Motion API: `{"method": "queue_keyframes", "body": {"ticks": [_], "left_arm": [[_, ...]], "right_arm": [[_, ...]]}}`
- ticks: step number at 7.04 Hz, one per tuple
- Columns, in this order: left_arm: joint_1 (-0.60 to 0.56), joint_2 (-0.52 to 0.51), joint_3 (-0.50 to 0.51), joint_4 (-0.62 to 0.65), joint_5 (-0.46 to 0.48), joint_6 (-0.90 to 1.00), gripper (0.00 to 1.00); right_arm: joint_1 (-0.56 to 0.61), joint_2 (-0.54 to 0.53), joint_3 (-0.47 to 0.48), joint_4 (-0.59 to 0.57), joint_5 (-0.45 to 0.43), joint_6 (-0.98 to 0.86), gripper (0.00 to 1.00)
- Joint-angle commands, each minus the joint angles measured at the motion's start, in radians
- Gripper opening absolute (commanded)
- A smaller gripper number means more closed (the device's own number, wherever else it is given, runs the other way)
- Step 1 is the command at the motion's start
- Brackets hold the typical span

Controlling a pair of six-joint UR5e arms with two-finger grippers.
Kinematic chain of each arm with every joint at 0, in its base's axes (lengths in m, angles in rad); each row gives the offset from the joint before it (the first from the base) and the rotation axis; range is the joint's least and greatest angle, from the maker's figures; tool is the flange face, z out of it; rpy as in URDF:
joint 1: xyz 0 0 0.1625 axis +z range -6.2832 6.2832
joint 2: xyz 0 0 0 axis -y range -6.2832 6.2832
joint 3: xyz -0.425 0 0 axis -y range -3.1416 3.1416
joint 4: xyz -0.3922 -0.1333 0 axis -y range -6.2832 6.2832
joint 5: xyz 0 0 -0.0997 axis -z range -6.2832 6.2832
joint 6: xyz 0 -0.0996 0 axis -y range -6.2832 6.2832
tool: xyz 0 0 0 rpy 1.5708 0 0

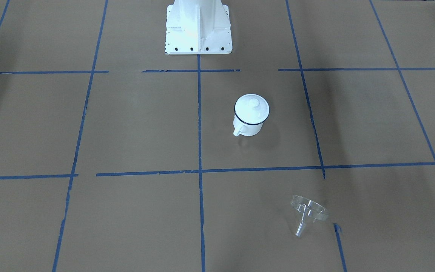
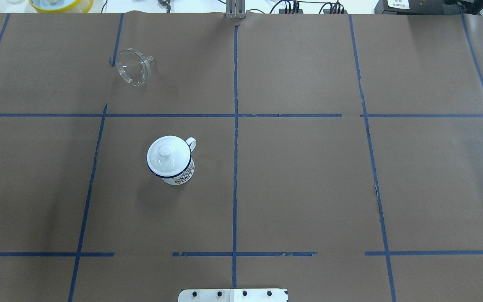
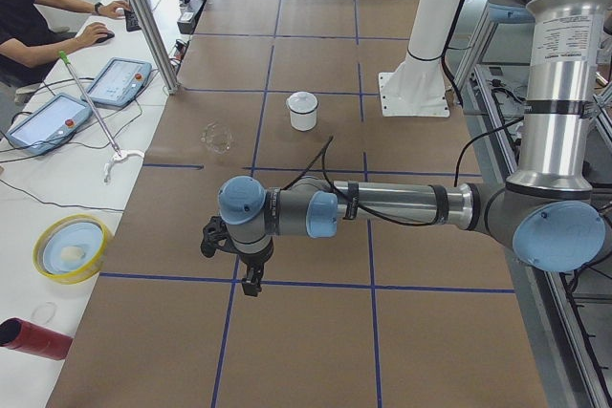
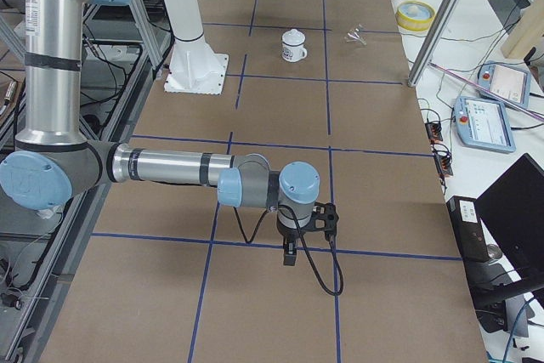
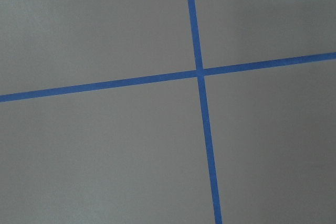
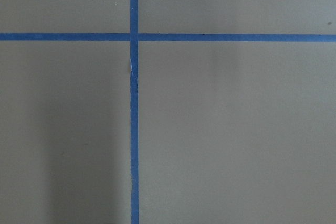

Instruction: Place funnel on cup

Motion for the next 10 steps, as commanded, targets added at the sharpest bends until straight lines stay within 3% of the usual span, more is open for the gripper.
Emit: {"method": "queue_keyframes", "body": {"ticks": [1,6,9,10], "left_arm": [[0.0,0.0,0.001,0.0,-0.003,-0.001,1.0],[0.0,-0.017,-0.028,0.003,0.0,-0.002,1.0],[-0.002,-0.115,-0.221,0.249,0.003,-0.005,1.0],[0.0,-0.127,-0.293,0.271,0.003,-0.027,1.0]], "right_arm": [[0.0,0.0,0.0,0.0,0.0,0.0,1.0],[0.0,0.0,0.0,0.0,0.0,0.0,1.0],[0.0,0.0,0.0,0.0,0.0,0.0,1.0],[0.0,0.0,0.0,0.0,0.0,0.0,1.0]]}}
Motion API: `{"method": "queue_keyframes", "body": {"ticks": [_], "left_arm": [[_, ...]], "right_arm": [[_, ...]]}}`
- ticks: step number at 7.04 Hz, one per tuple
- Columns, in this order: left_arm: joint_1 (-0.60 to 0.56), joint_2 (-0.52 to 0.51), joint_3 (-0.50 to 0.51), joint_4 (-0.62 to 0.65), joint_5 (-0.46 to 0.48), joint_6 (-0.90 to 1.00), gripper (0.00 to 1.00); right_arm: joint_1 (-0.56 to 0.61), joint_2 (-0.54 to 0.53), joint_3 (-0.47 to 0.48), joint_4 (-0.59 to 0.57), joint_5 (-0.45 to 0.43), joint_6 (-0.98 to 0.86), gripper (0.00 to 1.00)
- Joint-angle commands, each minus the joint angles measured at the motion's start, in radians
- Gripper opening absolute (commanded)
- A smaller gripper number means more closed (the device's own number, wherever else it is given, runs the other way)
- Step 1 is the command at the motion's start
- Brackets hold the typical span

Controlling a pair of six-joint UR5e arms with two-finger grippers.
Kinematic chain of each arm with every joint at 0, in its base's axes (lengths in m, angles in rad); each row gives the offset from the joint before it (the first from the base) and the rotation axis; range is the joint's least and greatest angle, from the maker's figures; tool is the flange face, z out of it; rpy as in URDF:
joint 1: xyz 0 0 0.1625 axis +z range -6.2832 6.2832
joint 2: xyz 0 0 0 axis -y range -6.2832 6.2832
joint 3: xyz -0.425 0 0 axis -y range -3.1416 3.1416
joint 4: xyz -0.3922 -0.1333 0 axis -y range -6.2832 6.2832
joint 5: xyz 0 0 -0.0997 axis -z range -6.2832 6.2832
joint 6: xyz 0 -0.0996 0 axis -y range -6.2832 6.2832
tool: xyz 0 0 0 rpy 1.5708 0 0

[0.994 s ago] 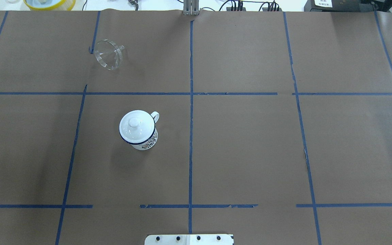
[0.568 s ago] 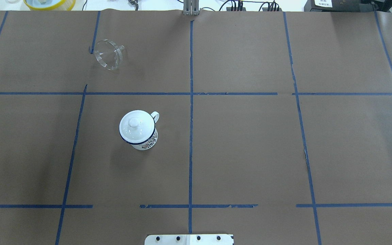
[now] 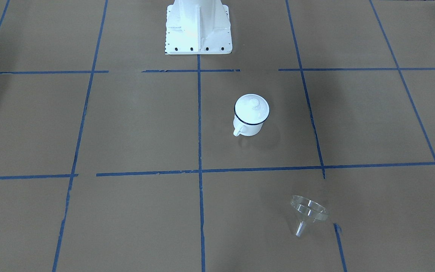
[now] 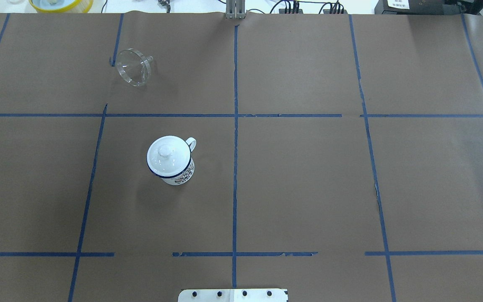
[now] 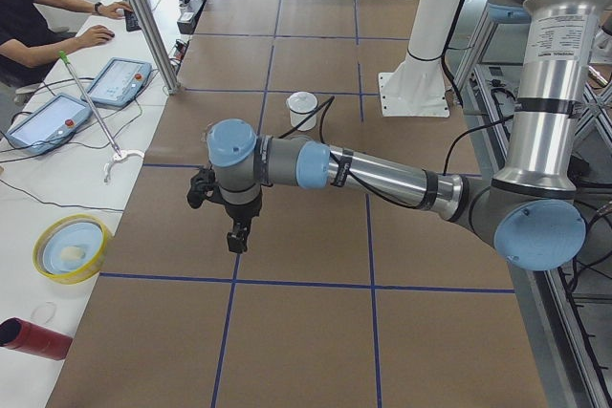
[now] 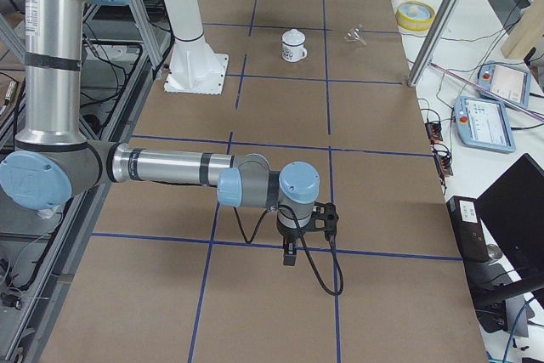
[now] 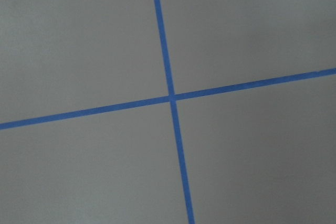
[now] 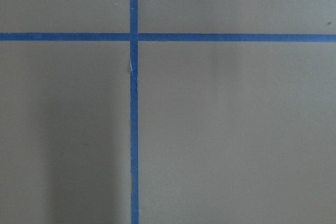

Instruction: Place funnel on cup

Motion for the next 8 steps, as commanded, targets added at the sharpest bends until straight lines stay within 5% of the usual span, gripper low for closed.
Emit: {"method": "queue_keyframes", "body": {"ticks": [1,3,5,8], "left_arm": [[0.03,-0.059,-0.141,0.06,0.001,-0.122,1.0],[0.187,-0.131,-0.224,0.055,0.008,-0.327,1.0],[0.403,-0.282,-0.221,0.058,0.167,-0.47,1.0],[0.517,-0.319,-0.207,-0.067,0.162,-0.662,1.0]], "right_arm": [[0.0,0.0,0.0,0.0,0.0,0.0,1.0],[0.0,0.0,0.0,0.0,0.0,0.0,1.0],[0.0,0.0,0.0,0.0,0.0,0.0,1.0],[0.0,0.0,0.0,0.0,0.0,0.0,1.0]]}}
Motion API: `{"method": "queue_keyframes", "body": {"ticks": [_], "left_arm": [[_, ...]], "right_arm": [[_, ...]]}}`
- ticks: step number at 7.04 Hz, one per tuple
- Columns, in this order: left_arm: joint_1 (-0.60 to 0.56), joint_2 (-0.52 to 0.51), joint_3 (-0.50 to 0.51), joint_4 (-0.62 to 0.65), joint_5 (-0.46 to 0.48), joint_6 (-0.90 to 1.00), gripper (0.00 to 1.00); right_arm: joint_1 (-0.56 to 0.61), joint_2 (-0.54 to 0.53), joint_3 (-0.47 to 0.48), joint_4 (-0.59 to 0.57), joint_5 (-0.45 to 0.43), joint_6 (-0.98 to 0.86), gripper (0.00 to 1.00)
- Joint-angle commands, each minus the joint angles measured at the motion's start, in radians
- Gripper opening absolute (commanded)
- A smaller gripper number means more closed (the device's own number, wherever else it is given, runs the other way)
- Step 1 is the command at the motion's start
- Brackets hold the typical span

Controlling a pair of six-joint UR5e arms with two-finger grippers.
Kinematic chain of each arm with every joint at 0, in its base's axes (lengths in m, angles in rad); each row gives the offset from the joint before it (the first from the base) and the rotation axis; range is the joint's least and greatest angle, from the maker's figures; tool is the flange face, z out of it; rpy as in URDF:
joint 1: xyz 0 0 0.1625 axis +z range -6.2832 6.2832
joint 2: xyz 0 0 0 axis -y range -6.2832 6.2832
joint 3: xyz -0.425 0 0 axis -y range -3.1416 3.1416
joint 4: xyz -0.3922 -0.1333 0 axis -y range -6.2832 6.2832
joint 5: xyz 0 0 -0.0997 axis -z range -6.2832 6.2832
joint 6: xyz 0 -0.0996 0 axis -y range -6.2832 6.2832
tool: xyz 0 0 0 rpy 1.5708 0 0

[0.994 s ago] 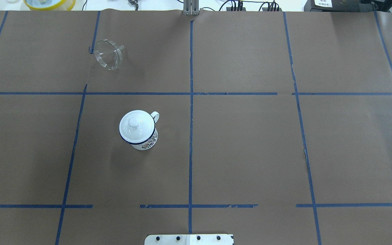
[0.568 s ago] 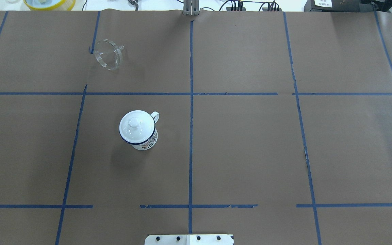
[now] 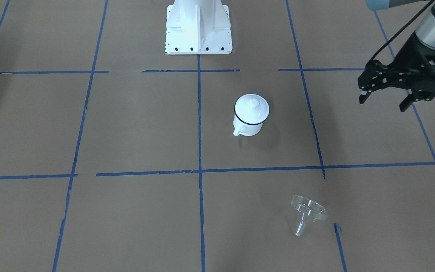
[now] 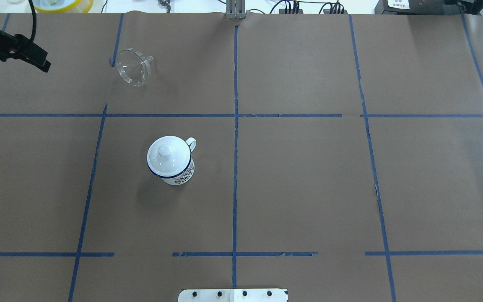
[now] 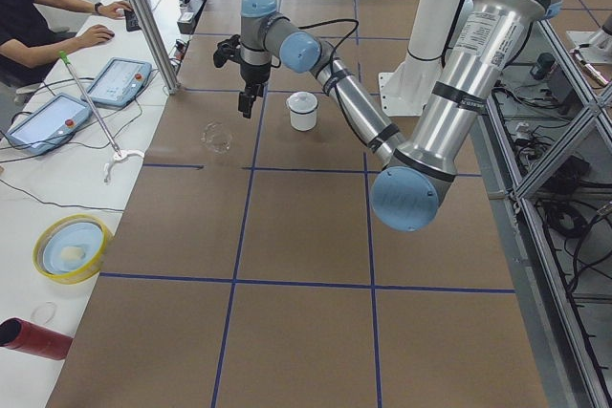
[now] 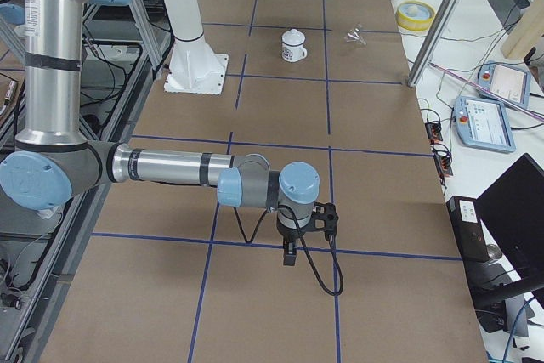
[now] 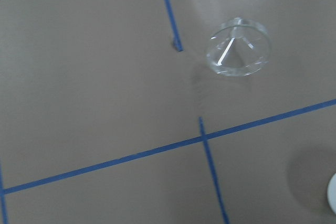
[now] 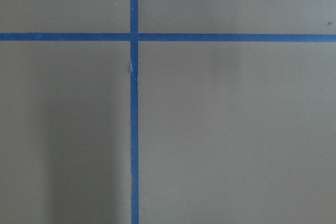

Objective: Place funnel on cup
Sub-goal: 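Reach the left gripper down to the white lid on the mug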

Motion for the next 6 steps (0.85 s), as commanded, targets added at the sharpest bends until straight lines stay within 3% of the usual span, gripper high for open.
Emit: {"method": "queue_keyframes", "body": {"ticks": [1,6], "left_arm": [[0.109,-0.067,0.018,-0.034,0.01,-0.173,1.0],[0.409,-0.156,0.062,-0.032,0.163,-0.603,1.0]], "right_arm": [[0.0,0.0,0.001,0.0,0.0,0.0,1.0],[0.0,0.0,0.001,0.0,0.0,0.0,1.0]]}}
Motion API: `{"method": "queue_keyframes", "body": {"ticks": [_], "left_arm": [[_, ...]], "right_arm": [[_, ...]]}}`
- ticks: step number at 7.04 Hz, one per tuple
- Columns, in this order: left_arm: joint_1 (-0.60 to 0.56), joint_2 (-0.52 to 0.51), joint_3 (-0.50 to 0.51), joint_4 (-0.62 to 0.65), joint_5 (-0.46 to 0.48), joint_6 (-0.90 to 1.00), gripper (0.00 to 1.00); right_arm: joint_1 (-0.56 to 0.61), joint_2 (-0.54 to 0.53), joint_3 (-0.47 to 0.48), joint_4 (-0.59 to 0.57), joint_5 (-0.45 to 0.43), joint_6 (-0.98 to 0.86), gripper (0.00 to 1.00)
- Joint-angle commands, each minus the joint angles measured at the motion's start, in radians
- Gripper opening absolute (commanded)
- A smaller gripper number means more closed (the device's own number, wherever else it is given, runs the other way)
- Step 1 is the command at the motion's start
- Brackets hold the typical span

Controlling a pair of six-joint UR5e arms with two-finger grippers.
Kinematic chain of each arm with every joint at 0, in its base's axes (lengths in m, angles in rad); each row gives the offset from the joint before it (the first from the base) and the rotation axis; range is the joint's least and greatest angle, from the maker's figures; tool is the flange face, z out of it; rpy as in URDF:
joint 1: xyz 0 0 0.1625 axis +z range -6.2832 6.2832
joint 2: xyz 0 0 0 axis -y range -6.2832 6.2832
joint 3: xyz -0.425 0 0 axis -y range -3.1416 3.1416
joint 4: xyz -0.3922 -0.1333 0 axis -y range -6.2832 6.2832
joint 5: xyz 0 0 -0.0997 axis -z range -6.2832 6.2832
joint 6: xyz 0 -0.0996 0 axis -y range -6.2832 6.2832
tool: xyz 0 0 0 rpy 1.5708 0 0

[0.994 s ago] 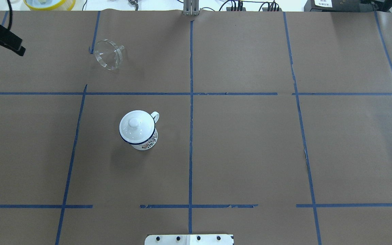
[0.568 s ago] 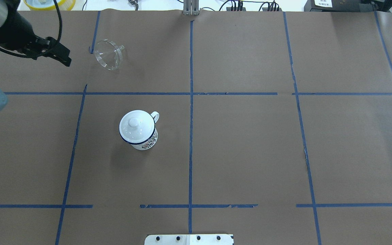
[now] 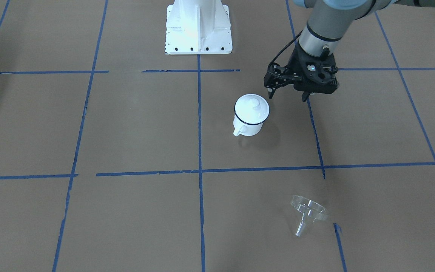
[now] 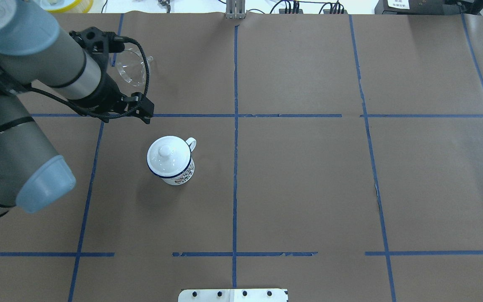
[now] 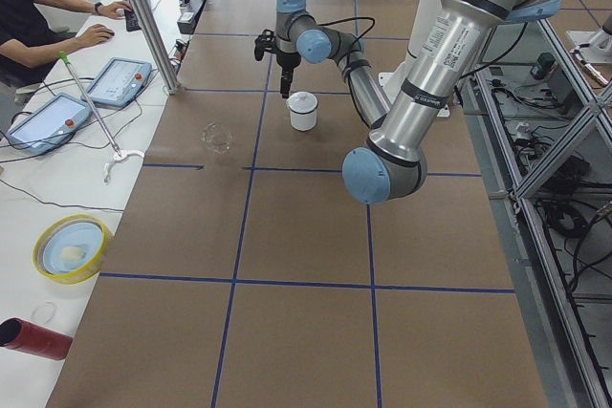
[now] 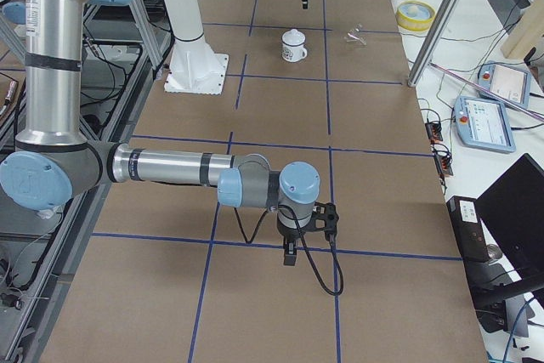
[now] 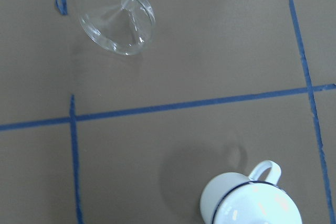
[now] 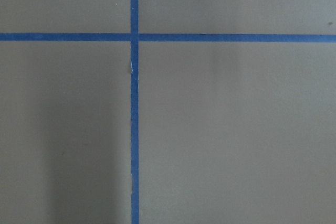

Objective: Place funnel on cup
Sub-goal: 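Reach the left gripper down to the white lid on the mug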

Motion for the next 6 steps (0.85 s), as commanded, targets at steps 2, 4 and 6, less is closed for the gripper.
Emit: {"method": "queue_keyframes", "body": {"ticks": [2,4,6], "left_arm": [[0.103,-0.051,0.094,-0.005,0.059,-0.112,1.0],[0.124,-0.062,0.113,-0.006,0.059,-0.113,0.92],[0.125,-0.065,0.114,-0.018,0.057,-0.112,0.74]], "right_arm": [[0.0,0.0,-0.001,0.0,0.0,0.0,1.0],[0.0,0.0,-0.001,0.0,0.0,0.0,1.0],[0.0,0.0,-0.001,0.0,0.0,0.0,1.0]]}}
